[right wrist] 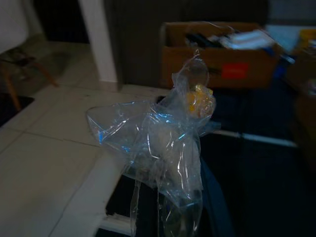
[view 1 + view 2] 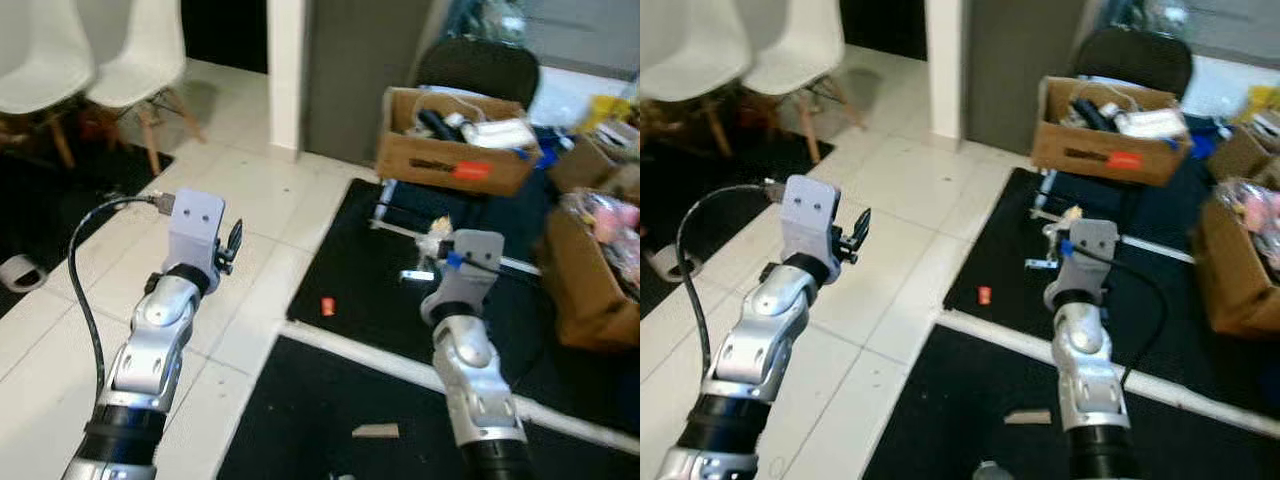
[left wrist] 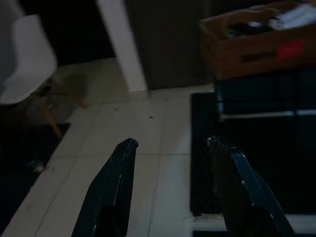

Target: Picking trash to rubbish bin

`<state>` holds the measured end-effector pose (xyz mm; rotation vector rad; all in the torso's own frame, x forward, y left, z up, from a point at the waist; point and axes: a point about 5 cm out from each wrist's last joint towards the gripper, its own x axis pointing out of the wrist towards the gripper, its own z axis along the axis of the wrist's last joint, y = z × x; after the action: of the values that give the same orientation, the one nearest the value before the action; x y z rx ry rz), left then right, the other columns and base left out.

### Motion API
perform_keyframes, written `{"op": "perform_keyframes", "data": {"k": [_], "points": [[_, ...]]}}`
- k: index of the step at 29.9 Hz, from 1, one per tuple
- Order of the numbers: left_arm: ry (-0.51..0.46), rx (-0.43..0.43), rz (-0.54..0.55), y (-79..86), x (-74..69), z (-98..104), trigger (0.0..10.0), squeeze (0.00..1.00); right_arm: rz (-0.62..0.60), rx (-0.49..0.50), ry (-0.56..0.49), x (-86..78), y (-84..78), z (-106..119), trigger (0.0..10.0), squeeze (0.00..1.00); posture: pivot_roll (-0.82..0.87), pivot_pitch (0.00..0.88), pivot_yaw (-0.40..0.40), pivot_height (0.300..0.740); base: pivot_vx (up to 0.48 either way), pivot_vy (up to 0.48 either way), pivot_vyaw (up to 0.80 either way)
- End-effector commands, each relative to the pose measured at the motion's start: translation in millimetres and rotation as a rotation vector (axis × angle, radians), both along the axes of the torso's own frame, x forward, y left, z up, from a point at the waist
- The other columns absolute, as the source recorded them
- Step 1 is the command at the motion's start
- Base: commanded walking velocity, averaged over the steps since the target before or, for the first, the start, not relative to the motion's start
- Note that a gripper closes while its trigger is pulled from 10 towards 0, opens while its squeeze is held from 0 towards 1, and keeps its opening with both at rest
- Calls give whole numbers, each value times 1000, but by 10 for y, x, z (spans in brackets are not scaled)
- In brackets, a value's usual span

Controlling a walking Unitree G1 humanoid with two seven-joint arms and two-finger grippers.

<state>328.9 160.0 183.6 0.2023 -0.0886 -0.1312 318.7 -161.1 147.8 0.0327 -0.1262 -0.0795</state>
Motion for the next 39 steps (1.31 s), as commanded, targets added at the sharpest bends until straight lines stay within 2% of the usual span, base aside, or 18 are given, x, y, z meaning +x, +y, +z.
{"op": "perform_keyframes", "data": {"k": [1,5,9,25,32,39], "points": [[12,5,2,12,-8,-34,10000,0,-20,-2,6,-17,-51,-33,10000,0,-22,144,32,740,0,0,-800],[12,3,1,12,-8,-34,10000,0,-20,-1,7,-15,-49,-35,10000,0,-22,142,33,740,0,0,-800],[29,-51,-4,11,-21,-40,10000,0,-15,2,21,-17,-43,-92,10000,0,-17,134,33,740,0,0,-800],[54,-46,-5,16,-40,-96,10000,0,-11,32,51,-32,-74,-183,10000,0,-19,127,34,740,0,0,-791],[61,-75,4,31,-59,-111,10000,0,63,3,98,-61,10,-275,10000,0,-19,134,32,740,0,0,0],[57,-82,-2,22,-69,-106,10000,0,87,-17,104,-65,47,-297,10000,0,-21,138,30,740,294,0,0]]}}
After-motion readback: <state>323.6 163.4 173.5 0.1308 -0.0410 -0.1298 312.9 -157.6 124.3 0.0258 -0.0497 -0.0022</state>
